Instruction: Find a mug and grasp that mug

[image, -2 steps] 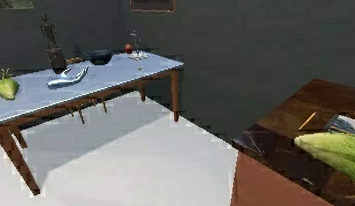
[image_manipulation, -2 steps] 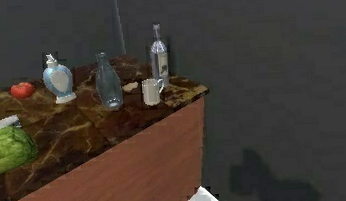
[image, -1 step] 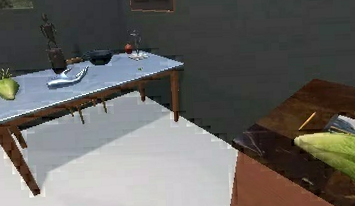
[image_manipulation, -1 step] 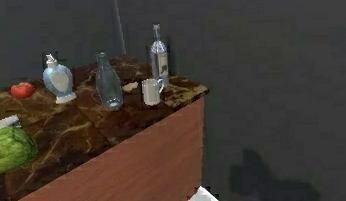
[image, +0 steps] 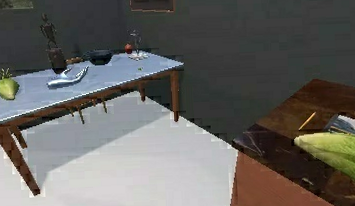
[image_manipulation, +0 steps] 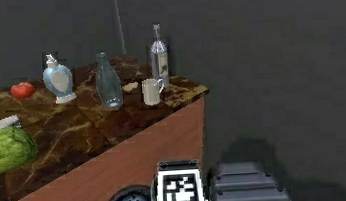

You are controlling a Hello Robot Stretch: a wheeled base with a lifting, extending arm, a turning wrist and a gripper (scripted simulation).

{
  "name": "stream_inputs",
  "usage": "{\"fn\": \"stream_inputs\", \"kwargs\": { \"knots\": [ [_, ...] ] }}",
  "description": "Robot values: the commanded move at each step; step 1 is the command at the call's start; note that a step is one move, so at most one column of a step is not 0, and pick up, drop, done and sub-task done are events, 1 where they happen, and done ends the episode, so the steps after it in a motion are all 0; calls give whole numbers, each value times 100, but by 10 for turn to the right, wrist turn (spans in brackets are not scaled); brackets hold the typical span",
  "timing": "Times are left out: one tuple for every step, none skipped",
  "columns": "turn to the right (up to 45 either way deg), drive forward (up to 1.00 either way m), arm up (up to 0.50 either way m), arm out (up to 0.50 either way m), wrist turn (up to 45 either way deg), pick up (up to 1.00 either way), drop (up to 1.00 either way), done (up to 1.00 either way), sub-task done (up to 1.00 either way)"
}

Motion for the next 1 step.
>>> {"fn": "stream_inputs", "kwargs": {
  "knots": [
    [0,0,0,50,0,0,0,0,0]
  ]
}}
